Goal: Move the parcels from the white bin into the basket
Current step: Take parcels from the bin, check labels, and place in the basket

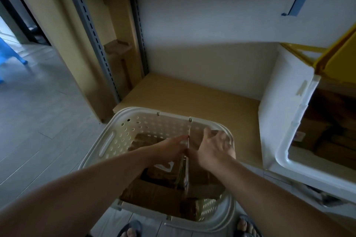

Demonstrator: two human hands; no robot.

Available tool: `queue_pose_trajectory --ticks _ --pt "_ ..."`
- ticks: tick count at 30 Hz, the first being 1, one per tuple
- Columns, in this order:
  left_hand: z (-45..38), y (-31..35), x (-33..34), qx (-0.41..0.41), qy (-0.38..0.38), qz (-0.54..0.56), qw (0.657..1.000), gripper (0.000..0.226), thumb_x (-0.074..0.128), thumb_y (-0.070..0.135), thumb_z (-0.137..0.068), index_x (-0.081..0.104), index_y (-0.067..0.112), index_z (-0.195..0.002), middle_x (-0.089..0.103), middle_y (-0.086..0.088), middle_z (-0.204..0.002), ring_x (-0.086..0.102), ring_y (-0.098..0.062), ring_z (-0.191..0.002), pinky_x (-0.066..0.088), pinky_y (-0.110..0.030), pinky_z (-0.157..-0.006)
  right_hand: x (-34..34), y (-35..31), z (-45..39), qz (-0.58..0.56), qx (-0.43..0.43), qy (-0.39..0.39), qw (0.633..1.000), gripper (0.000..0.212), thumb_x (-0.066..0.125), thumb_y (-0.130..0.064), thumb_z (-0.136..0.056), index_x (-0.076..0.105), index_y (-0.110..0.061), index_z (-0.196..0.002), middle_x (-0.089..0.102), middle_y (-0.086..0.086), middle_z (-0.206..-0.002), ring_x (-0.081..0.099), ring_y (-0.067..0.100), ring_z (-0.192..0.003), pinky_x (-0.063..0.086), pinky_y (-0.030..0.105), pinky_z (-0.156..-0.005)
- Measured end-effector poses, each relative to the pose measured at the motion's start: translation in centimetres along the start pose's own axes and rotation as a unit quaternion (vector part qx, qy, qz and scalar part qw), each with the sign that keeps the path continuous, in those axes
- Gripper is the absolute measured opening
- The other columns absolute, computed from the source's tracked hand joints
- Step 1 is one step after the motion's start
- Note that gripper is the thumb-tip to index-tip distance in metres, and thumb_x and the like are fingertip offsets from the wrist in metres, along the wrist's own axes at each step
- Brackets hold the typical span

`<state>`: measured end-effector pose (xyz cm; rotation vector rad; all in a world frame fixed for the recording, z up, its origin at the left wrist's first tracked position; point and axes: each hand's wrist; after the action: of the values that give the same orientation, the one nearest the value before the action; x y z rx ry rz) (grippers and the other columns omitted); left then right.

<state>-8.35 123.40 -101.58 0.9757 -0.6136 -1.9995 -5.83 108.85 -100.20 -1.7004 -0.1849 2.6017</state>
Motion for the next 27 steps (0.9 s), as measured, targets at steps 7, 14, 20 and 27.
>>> queue_pose_trajectory --ticks 7,14,20,27 --pt "-1.5 -0.5 1.3 -0.007 -0.011 0.091 0.996 0.03 0.046 0.012 -0.103 0.055 0.022 -0.13 0.066 -0.003 -0.101 0.067 -0.015 -0.078 0.06 -0.031 -0.068 0.8 -0.6 -1.4 -0.003 -0.031 -0.068 0.997 0.077 0.063 -0.007 -0.095 0.018 -0.016 -0.157 0.024 0.027 -0.149 0.051 0.043 -0.13 0.051 0.04 -0.095" --pt "-3.2 -3.5 3.4 0.03 -0.014 -0.027 0.999 0.11 0.07 0.058 -0.054 0.03 0.025 -0.15 0.058 0.0 -0.138 0.059 -0.011 -0.116 0.054 -0.028 -0.094 2.2 0.1 -2.6 0.004 -0.04 -0.191 0.981 0.105 0.075 -0.003 -0.088 0.005 -0.021 -0.164 -0.008 0.026 -0.165 0.031 0.052 -0.146 0.049 0.048 -0.11" --pt "-4.7 -4.8 4.6 0.007 -0.013 -0.075 0.997 0.108 0.073 0.015 -0.089 -0.007 0.02 -0.162 0.047 -0.009 -0.151 0.05 -0.028 -0.135 0.042 -0.03 -0.105 5.7 1.3 -4.0 0.012 -0.108 -0.224 0.969 0.112 0.062 0.009 -0.093 -0.013 -0.037 -0.162 -0.036 0.012 -0.165 0.031 0.05 -0.148 0.044 0.051 -0.114" --pt "-6.7 -6.6 5.5 0.018 -0.012 -0.112 0.994 0.108 0.073 0.016 -0.09 -0.007 0.027 -0.162 0.045 -0.004 -0.153 0.048 -0.023 -0.138 0.045 -0.035 -0.111 9.4 2.6 -5.8 0.124 -0.21 -0.142 0.959 0.07 0.029 -0.05 -0.109 -0.016 -0.037 -0.161 0.034 0.027 -0.16 0.052 0.046 -0.133 0.045 0.053 -0.11"
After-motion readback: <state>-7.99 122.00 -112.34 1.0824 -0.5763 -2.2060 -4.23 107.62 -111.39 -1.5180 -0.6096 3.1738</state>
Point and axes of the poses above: each hand's wrist, its own z-axis away from the middle knuckle, its own x-axis out of the palm, y = z × x
